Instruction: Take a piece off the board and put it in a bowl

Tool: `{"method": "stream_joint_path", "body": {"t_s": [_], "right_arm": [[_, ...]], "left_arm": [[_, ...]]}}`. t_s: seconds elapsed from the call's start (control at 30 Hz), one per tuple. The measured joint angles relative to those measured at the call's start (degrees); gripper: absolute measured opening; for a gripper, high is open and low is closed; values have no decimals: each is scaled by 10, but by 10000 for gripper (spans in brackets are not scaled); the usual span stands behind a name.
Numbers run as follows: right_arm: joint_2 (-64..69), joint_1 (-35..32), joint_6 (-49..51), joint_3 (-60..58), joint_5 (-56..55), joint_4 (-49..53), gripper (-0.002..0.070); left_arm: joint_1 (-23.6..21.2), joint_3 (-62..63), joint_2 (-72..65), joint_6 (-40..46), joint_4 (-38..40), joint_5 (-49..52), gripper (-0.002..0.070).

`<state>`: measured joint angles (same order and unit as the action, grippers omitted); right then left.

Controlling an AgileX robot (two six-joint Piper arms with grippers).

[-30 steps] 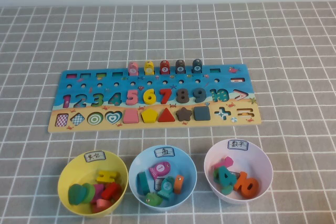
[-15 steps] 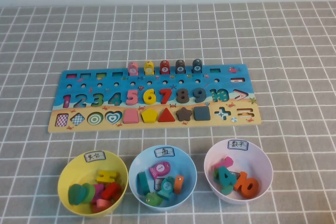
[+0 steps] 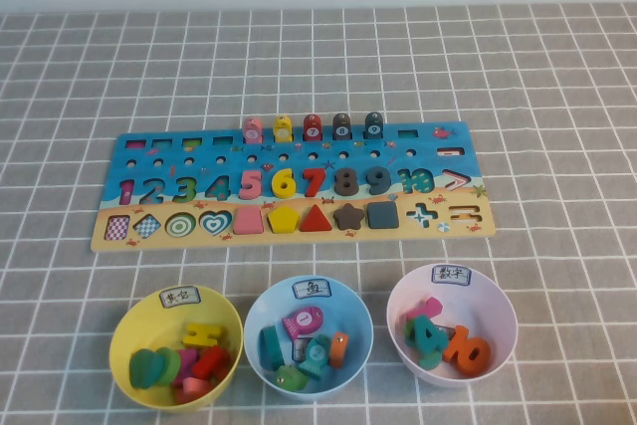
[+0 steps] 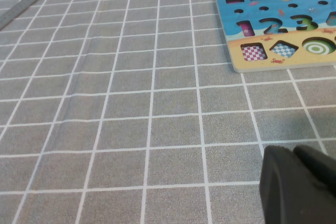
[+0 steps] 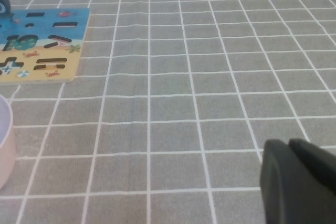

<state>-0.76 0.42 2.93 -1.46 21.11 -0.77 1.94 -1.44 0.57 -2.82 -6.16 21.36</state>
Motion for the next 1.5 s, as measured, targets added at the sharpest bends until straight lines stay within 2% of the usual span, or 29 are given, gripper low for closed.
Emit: {"method": "stream_joint_path", "body": {"t_s": [0.23,0.63,0.9,1.07,1.33,1.5], "right_arm": [[0,0,0,0,-31,-88,-18],[0,0,0,0,-107,-361,-18],[0,0,0,0,-105,-393,-18],[11,0,0,50,-27,-385,-18],[216,0,0,224,178,-301,-18],[380,0,-37,320,251,-275,-18]], "left_arm": [[0,0,0,0,0,0,-3],[0,0,0,0,0,0,-3],[0,0,0,0,0,0,-3],[0,0,0,0,0,0,-3],[0,0,0,0,0,0,-3],[0,0,0,0,0,0,-3]]}}
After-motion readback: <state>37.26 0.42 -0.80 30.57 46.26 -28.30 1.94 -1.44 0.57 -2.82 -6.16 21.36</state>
